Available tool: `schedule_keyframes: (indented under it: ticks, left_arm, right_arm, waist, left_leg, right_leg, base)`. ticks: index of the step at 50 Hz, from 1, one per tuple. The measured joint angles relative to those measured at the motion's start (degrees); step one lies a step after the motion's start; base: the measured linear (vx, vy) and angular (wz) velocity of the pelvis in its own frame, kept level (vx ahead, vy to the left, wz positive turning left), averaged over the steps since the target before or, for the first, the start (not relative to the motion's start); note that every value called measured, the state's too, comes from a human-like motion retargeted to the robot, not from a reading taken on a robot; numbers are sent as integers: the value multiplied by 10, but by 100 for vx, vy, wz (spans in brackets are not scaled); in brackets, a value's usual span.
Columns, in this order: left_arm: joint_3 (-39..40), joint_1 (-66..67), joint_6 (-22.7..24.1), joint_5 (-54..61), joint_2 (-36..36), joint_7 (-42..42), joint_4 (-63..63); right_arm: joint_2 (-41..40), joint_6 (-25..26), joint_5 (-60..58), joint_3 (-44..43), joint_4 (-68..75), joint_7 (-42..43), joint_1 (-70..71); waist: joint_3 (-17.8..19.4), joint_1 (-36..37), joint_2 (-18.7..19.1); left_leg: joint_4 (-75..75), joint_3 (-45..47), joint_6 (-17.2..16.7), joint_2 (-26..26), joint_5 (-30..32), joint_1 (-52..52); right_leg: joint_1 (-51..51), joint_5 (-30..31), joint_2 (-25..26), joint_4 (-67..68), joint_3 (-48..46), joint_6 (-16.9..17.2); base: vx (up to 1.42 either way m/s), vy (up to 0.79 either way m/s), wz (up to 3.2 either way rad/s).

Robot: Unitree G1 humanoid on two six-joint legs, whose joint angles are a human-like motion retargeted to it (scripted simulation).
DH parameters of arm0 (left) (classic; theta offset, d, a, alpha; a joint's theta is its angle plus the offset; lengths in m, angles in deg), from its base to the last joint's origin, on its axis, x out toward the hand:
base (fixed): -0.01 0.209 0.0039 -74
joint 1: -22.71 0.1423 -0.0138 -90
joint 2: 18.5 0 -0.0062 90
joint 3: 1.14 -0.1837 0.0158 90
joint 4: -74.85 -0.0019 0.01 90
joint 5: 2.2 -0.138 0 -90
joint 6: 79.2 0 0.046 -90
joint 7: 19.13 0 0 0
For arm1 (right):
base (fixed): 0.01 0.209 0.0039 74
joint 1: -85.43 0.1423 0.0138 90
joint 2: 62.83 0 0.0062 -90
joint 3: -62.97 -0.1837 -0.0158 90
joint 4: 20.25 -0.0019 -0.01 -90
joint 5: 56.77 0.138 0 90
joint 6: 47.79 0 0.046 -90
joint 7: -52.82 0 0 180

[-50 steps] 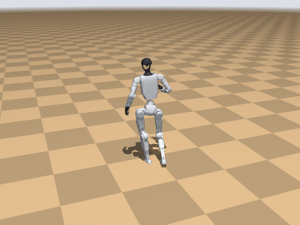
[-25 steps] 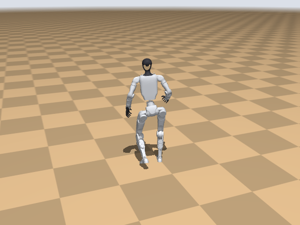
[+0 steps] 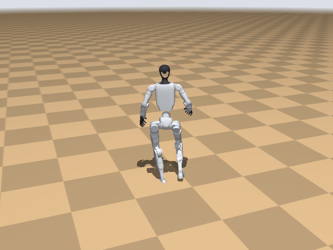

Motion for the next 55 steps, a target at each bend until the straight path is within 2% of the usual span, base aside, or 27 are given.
schedule_keyframes:
  ticks: [2, 5, 7, 10, 15, 37, 45, 55]
  left_arm:
    - [4, -7, -2, 8, 4, -10, 0]
    - [3, 2, -1, 11, -3, -14, 1]
    - [4, 4, 0, 18, -4, -21, 5]
    - [2, 15, 4, 23, -15, -24, 12]
    - [2, 25, 11, 29, -16, -29, 34]
    - [26, 61, 23, 83, -23, -29, 117]
    - [29, 56, 22, 94, -34, -11, 103]
    - [32, 49, 22, 100, -51, 13, 77]
  right_arm:
    - [1, 0, -1, 2, -7, -9, 9]
    - [1, -3, -5, 11, -17, -12, 9]
    - [1, -2, -4, 13, -25, -16, 17]
    - [0, -2, -9, 19, -34, -15, 22]
    - [1, 2, -16, 22, -44, -9, 38]
    - [-11, 13, -23, 4, -63, 14, 42]
    - [-17, 16, -21, 3, -53, 16, 36]
    - [-20, 17, -13, -3, -46, 28, 28]
  waist:
    - [21, 13, -7]
    - [10, 18, -33]
    - [16, 42, -17]
    - [7, 50, -35]
    - [0, 63, -38]
    - [-6, 114, 37]
    - [-16, 117, 55]
    - [-27, 109, 65]
  left_leg:
    - [-81, -5, 3, -7, 32, 67]
    - [-72, 0, 10, -22, 39, 61]
    - [-93, -2, 6, 8, 42, 82]
    - [-72, 4, 7, 4, 44, 68]
    - [-29, 5, 3, 29, 35, 44]
    - [183, -40, -17, 184, -3, -84]
    - [182, -45, -22, 206, 9, -94]
    - [151, -40, -25, 206, 29, -90]
  right_leg:
    - [60, -2, 12, -35, -2, 5]
    - [88, -12, 4, -73, 13, 13]
    - [139, -5, 44, -155, -5, 5]
    - [148, -20, 36, -182, -8, 1]
    - [169, -13, 55, -233, -23, -4]
    - [225, 112, 199, -423, -47, -20]
    - [245, 163, 226, -492, -41, -22]
    - [267, 211, 233, -564, -35, -22]
  base:
    - [-5, -7, -22]
    - [-7, -10, -4]
    - [-1, -12, -54]
    - [-7, -15, -12]
    - [-5, -15, -11]
    - [-5, -8, -19]
    - [0, 0, 0]
    - [0, 0, 0]
